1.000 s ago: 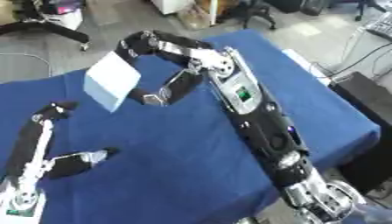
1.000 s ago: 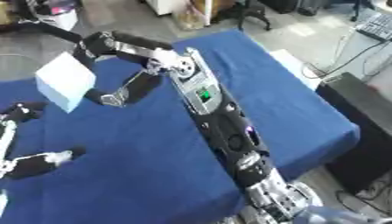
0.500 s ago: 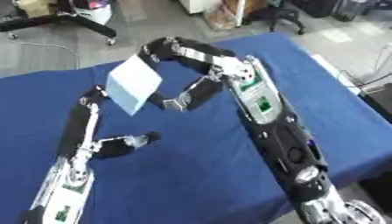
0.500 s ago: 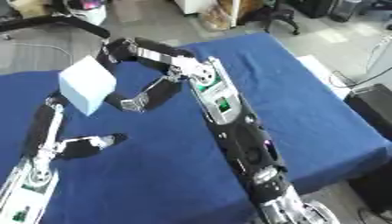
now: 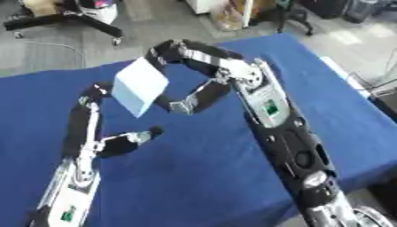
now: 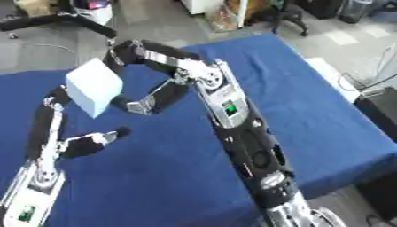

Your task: Pick up the objects with one hand, pass them to the other hand, and then place them into the box on the other side of the table.

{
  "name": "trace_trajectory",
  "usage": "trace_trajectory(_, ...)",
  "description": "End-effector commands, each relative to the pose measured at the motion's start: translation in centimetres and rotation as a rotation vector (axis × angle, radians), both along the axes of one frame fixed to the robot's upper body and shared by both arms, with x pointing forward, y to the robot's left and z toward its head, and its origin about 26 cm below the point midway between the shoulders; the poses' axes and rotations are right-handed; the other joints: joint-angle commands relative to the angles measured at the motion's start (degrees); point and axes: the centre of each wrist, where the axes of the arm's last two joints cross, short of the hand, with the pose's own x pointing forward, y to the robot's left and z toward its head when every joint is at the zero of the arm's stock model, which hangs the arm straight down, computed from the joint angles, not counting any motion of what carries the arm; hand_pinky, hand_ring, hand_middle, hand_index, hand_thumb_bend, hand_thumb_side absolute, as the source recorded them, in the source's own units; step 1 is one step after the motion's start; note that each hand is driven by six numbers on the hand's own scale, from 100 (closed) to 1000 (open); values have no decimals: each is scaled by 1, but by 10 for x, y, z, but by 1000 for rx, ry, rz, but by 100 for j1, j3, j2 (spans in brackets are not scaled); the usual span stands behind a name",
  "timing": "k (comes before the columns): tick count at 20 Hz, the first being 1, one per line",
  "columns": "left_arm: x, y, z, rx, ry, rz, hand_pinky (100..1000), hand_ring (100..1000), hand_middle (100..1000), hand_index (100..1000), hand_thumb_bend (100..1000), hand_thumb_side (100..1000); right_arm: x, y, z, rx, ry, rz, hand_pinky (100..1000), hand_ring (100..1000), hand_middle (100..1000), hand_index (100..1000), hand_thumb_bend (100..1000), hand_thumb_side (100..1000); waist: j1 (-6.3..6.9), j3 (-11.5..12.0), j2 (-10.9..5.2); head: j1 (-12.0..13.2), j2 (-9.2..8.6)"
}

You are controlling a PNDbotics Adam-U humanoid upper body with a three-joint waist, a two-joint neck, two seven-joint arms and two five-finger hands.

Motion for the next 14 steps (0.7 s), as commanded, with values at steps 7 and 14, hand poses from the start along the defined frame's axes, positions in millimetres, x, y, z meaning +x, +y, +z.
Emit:
trace_trajectory(7,1,-3,8,-44,-16,-4,796,728,730,824,934,470,1,-1,4,-16,-23,-1,806,790,660,466,100,146,-31,-17,-148,-45,-15)
trace_trajectory(14,0,-6,10,-62,-44,-34,797,731,733,826,937,469,5,-1,-4,-35,2,-14,805,789,659,464,100,147,-33,-21,-148,-47,-15)
